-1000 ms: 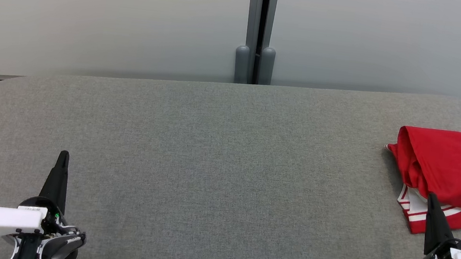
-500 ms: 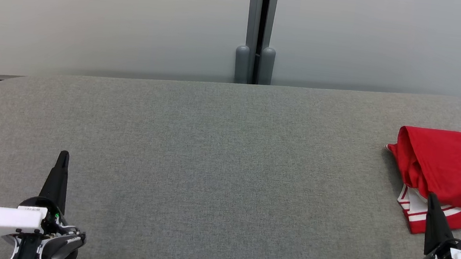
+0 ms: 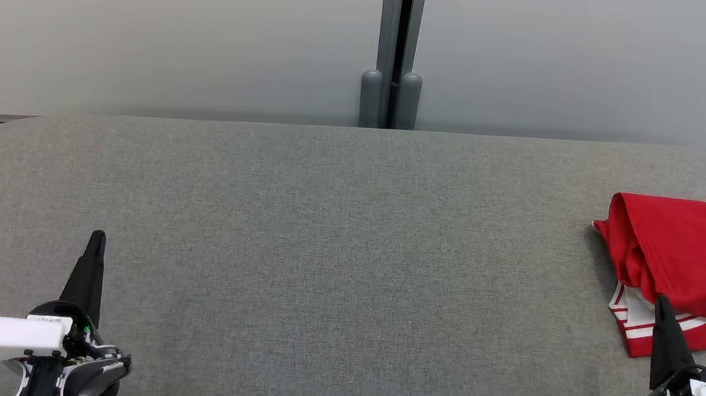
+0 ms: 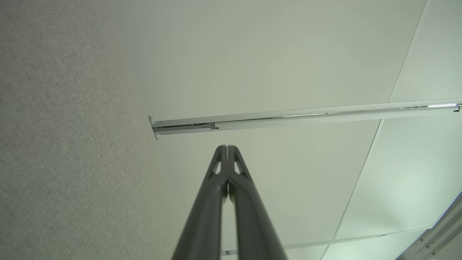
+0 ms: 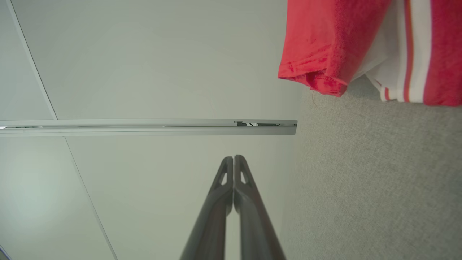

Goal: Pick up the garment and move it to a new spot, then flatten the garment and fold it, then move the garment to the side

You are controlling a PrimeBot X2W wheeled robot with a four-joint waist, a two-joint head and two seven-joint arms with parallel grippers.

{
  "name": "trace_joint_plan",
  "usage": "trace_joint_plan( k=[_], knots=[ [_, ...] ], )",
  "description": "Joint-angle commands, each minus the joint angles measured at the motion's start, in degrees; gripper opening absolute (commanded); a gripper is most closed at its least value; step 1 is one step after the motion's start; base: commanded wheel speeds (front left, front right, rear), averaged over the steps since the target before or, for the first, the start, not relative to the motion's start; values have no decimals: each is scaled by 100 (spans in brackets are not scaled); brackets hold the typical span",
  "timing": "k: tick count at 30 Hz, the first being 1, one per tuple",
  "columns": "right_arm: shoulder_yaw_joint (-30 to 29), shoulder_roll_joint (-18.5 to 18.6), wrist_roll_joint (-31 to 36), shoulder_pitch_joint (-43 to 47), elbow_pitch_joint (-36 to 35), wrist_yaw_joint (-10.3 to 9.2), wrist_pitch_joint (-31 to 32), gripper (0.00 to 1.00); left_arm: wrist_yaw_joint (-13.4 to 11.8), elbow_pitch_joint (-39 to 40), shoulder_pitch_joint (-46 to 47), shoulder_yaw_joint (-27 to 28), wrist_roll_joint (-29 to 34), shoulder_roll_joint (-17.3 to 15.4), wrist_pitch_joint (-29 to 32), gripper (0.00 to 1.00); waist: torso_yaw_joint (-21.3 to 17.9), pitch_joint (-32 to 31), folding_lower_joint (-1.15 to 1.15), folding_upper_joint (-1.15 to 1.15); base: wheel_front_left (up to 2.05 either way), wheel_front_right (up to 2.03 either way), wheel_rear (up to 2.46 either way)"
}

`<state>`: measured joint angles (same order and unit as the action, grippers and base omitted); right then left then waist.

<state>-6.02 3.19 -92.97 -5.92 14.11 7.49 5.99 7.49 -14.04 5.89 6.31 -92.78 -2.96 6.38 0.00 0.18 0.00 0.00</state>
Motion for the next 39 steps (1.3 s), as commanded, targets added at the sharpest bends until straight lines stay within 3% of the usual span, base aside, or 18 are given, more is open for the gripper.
trace_joint_plan(
  k=[1, 39],
  knots=[
    [-4, 14, 27, -60, 8, 0, 14, 0, 22, -9, 68, 22, 32, -10, 11, 0, 0, 0, 0, 0, 0, 0, 0],
    [-26, -5, 44, -63, 10, 0, 39, 0, 22, -9, 63, 37, 39, -2, 18, 0, 0, 0, 0, 0, 0, 0, 0]
  ],
)
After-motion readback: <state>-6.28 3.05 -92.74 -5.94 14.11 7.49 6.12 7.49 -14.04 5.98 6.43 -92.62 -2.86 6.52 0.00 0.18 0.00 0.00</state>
